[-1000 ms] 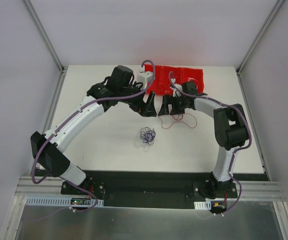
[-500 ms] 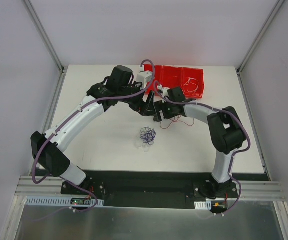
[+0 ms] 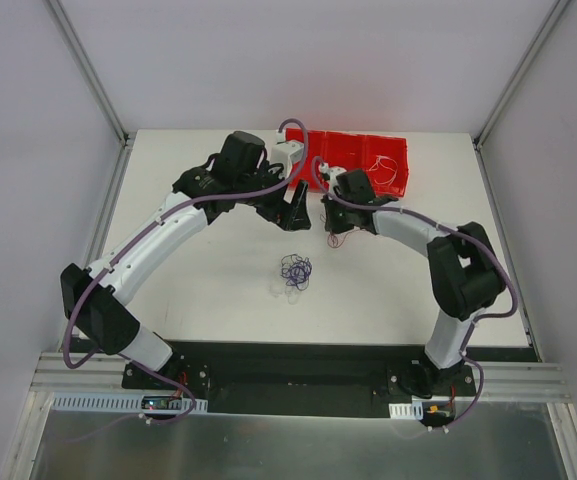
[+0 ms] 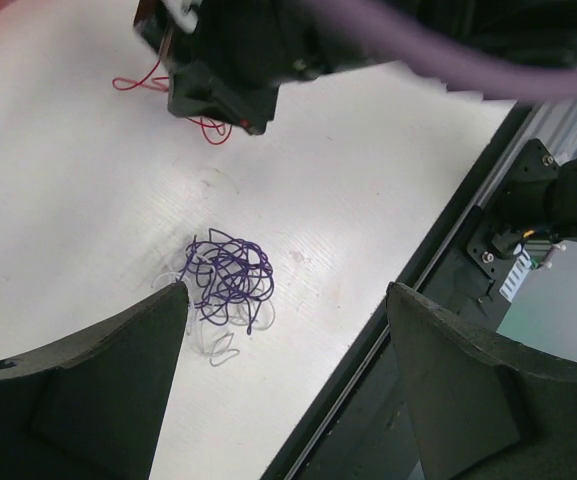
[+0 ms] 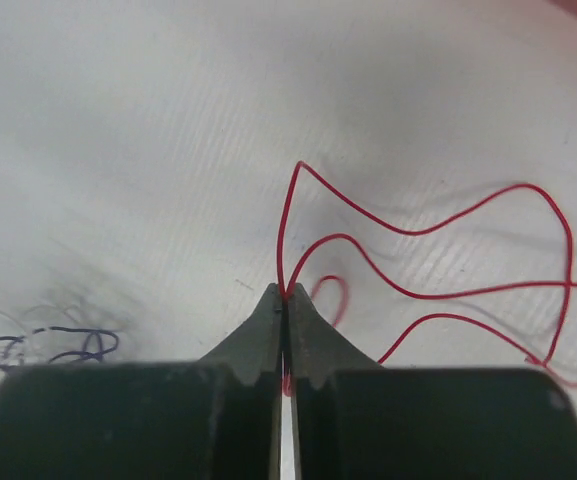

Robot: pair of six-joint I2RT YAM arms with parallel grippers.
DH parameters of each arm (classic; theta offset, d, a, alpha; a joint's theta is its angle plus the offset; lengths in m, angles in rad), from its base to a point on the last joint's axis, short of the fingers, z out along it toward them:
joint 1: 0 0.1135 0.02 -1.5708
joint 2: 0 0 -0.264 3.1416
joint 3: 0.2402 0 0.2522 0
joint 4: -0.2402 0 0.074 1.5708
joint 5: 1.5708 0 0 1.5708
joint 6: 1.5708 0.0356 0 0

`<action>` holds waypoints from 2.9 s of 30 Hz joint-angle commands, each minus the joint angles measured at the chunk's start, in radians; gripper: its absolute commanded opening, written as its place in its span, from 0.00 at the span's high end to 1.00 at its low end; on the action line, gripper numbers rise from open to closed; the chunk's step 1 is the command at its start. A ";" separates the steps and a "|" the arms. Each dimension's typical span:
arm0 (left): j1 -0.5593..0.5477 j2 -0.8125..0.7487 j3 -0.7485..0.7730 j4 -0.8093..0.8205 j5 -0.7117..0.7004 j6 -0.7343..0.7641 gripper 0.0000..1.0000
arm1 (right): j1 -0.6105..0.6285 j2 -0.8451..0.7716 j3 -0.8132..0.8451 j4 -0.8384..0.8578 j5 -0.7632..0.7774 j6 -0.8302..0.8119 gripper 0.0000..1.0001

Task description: Untangle the cables

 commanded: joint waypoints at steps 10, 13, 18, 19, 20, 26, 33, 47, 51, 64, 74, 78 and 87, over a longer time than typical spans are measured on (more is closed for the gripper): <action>0.010 -0.065 -0.009 0.023 -0.059 0.018 0.20 | -0.235 -0.096 0.254 0.191 -0.417 0.343 1.00; 0.010 -0.067 -0.009 0.023 -0.061 0.018 0.20 | -0.280 -0.021 0.373 0.250 -0.468 0.432 1.00; 0.010 -0.070 -0.011 0.023 -0.066 0.019 0.20 | -0.324 0.166 0.576 0.329 -0.492 0.508 1.00; 0.010 -0.072 -0.011 0.023 -0.069 0.021 0.20 | -0.332 0.209 0.622 0.331 -0.497 0.517 1.00; 0.010 -0.072 -0.011 0.023 -0.072 0.022 0.20 | -0.340 0.248 0.666 0.348 -0.506 0.528 1.00; 0.013 -0.070 -0.014 0.021 -0.087 0.031 0.20 | -0.358 0.391 0.795 0.343 -0.479 0.548 1.00; 0.022 -0.056 -0.011 0.023 -0.062 0.018 0.20 | -0.364 0.408 0.688 0.348 -0.446 0.561 1.00; 0.029 -0.029 -0.011 0.023 -0.046 0.008 0.20 | -0.323 0.547 0.833 -0.003 -0.206 0.336 1.00; 0.029 -0.026 -0.011 0.023 -0.047 0.010 0.20 | -0.276 0.630 0.982 -0.161 -0.074 0.261 1.00; 0.029 -0.021 -0.009 0.023 -0.039 0.002 0.20 | -0.239 0.566 1.090 -0.328 0.035 0.156 0.73; 0.031 -0.042 -0.009 0.023 -0.036 -0.005 0.20 | -0.236 0.400 1.024 -0.387 0.031 0.126 0.40; 0.029 -0.049 -0.009 0.023 -0.033 -0.007 0.20 | -0.234 0.345 1.003 -0.424 0.023 0.117 0.32; 0.031 -0.041 -0.012 0.023 -0.050 -0.005 0.20 | -0.211 0.110 0.686 -0.395 -0.018 0.139 0.23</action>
